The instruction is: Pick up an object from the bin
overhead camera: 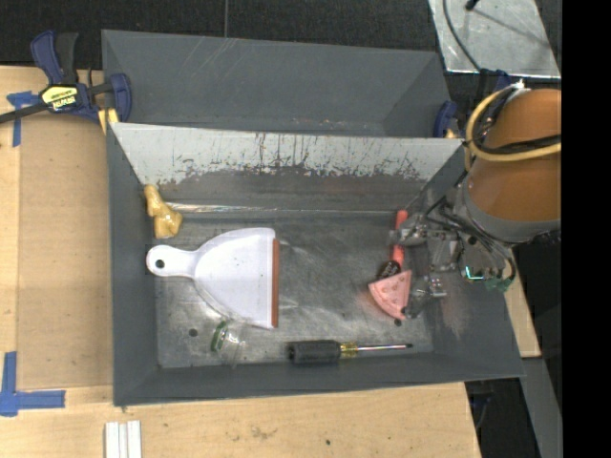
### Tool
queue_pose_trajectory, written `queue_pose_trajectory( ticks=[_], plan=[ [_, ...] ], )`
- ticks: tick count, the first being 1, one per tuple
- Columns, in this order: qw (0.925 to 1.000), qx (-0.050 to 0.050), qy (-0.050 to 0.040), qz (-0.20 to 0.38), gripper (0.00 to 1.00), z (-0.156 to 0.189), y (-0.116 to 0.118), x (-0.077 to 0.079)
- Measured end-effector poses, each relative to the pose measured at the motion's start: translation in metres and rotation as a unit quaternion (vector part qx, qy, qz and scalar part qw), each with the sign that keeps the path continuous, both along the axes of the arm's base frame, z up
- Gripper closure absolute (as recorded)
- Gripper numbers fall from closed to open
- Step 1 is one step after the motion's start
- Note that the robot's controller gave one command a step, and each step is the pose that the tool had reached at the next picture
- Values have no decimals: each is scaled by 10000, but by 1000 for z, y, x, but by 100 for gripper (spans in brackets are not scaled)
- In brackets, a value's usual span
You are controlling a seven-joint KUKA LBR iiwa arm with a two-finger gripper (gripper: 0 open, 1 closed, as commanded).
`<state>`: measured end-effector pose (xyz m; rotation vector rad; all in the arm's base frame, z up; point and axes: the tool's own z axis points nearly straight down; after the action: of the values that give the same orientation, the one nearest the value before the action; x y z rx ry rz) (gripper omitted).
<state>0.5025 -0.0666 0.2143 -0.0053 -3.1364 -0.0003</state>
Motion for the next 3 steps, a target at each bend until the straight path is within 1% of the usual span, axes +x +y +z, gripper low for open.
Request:
queue_pose_trajectory(
  ticks=[1,2,3],
  plan=[
    [10000,-5,-42,12,0,4,0,2],
    [9990,-9,-65,453,0,-48,-18,24],
    [9830,-6,-50,1833,0,-108,-43,42]
  ],
)
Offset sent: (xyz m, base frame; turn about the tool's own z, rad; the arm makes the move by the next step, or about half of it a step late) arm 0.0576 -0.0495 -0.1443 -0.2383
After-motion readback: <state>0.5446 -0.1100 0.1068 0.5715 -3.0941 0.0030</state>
